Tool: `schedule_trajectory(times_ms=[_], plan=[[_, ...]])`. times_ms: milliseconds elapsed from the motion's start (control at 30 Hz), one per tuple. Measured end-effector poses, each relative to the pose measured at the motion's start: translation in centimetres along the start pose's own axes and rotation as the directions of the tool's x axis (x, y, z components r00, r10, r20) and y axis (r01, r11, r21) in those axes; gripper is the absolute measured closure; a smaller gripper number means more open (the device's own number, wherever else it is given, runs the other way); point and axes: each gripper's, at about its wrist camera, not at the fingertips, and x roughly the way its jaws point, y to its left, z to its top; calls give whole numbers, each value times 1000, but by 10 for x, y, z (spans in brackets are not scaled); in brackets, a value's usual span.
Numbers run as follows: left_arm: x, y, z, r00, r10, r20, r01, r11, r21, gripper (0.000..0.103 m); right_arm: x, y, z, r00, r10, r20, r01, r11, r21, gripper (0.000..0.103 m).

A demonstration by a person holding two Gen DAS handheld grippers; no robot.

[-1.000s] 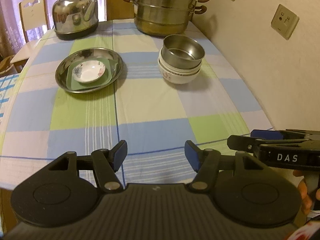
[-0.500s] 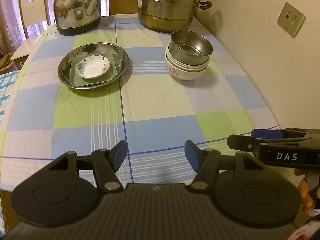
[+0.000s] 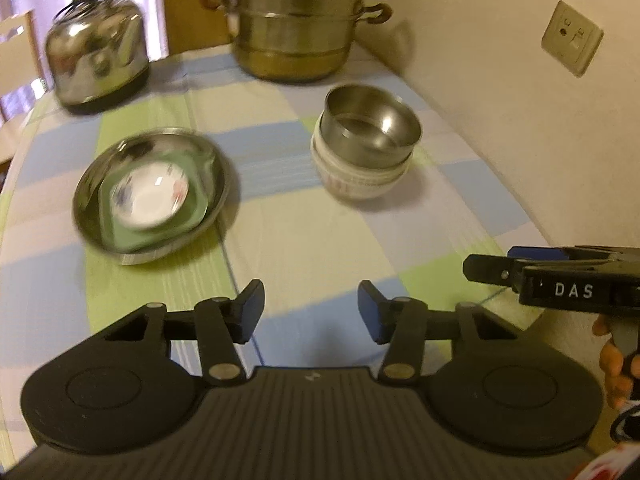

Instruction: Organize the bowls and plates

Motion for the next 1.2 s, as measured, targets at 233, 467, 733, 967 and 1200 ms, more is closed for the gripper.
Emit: schedule_trajectory(times_ms=[233,467,733,967,1200], plan=[[24,10,53,995,-71,65,65,995,79,68,12,-4,36,990,-75,123,68,996,60,44],[56,-1,94,989,-109,102,99,990,96,73,34,-13,78,980,-87,178,77,995,66,62],[97,-7,120,993,-81,87,77,996,49,92,69,-32,112,985,-45,167,45,999,3,89],[120,-7,129,998,-43,48,43,999,7,99,93,-40,128,991,20,131,-13,998,-60,99],[131,-3,129,1000,-12,21,13,999,-35,98,109,-48,134,995,67,73,-62,996,-69,101]])
